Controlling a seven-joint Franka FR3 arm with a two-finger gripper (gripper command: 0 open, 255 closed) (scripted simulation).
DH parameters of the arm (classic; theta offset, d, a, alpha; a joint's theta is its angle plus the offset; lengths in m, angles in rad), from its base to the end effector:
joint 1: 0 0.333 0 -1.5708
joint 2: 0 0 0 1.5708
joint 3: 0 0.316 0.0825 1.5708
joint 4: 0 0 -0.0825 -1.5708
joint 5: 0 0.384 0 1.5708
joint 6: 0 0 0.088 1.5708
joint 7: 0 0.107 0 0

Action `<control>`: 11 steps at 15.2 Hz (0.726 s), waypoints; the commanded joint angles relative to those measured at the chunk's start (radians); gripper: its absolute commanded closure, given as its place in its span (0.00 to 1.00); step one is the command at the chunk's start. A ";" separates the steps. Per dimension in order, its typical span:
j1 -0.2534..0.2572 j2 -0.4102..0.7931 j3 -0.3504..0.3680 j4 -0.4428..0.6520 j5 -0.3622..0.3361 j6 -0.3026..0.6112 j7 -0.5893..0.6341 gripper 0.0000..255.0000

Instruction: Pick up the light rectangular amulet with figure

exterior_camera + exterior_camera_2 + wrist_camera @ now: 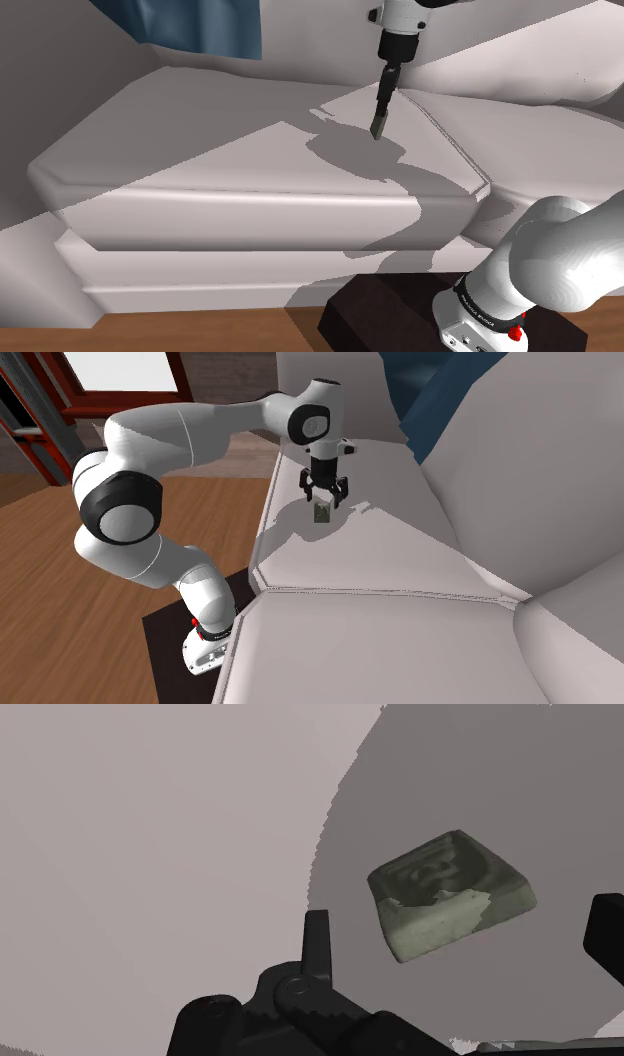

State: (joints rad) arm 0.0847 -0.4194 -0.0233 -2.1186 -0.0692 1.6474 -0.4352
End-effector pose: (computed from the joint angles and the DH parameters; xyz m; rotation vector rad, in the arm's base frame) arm 0.4202 0.0174 0.5766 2.9930 0.7737 -0.0958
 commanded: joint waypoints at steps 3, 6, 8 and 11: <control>0.001 -0.002 -0.001 -0.054 0.000 0.053 0.001 0.00; 0.001 -0.002 -0.001 -0.076 0.000 0.074 0.002 0.00; 0.001 -0.003 -0.001 -0.076 0.000 0.074 0.003 1.00; 0.001 -0.003 -0.001 -0.076 0.000 0.073 0.002 1.00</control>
State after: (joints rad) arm 0.0856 -0.4230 -0.0240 -2.1937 -0.0690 1.7207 -0.4328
